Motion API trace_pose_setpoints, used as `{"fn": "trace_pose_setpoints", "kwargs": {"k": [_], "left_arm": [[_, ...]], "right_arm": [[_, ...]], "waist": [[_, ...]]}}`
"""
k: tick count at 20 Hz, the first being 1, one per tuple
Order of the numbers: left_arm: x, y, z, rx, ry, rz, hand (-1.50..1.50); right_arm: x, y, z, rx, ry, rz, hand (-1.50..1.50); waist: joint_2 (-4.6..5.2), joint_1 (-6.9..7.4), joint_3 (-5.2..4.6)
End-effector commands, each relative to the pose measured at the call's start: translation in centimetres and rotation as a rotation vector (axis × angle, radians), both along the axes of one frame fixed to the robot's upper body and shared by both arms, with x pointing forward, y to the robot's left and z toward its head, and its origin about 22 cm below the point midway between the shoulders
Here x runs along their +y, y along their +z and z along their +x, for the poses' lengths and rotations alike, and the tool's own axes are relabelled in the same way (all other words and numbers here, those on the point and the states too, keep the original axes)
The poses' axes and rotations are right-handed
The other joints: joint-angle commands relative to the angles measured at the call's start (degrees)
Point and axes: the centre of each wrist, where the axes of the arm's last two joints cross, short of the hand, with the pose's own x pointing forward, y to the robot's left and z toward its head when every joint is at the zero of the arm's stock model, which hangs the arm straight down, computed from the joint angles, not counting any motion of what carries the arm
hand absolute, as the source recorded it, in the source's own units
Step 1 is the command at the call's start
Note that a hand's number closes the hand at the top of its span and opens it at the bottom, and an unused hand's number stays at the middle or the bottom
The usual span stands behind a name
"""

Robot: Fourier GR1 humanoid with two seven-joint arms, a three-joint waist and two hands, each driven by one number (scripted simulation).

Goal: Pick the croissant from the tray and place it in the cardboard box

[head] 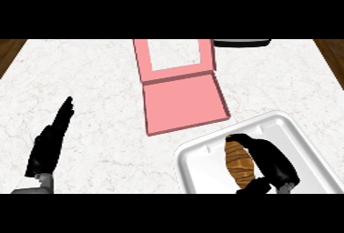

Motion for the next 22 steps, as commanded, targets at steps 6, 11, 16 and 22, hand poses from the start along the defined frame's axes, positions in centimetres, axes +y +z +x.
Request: {"fn": "trace_pose_setpoints", "kwargs": {"k": [6,11,16,22], "left_arm": [[-0.1,0.1,-0.8,0.014,0.011,0.001,0.00],[-0.7,-0.1,0.0,-0.003,-0.010,-0.013,0.00],[-2.4,1.1,1.3,-0.041,-0.103,-0.004,0.00],[-3.9,1.7,2.2,-0.057,-0.156,-0.018,0.00]], "right_arm": [[-1.0,-0.7,-0.2,-0.226,-0.043,-0.086,1.50],[-1.4,3.9,4.8,-0.313,0.067,-0.109,1.50],[-3.4,8.5,8.7,-0.427,0.456,-0.268,1.50],[-7.8,13.3,13.5,-0.566,0.580,-0.230,1.50]], "waist": [[0.15,0.10,0.17],[0.39,0.94,0.16],[2.85,8.72,0.30],[3.30,8.77,0.54]]}}
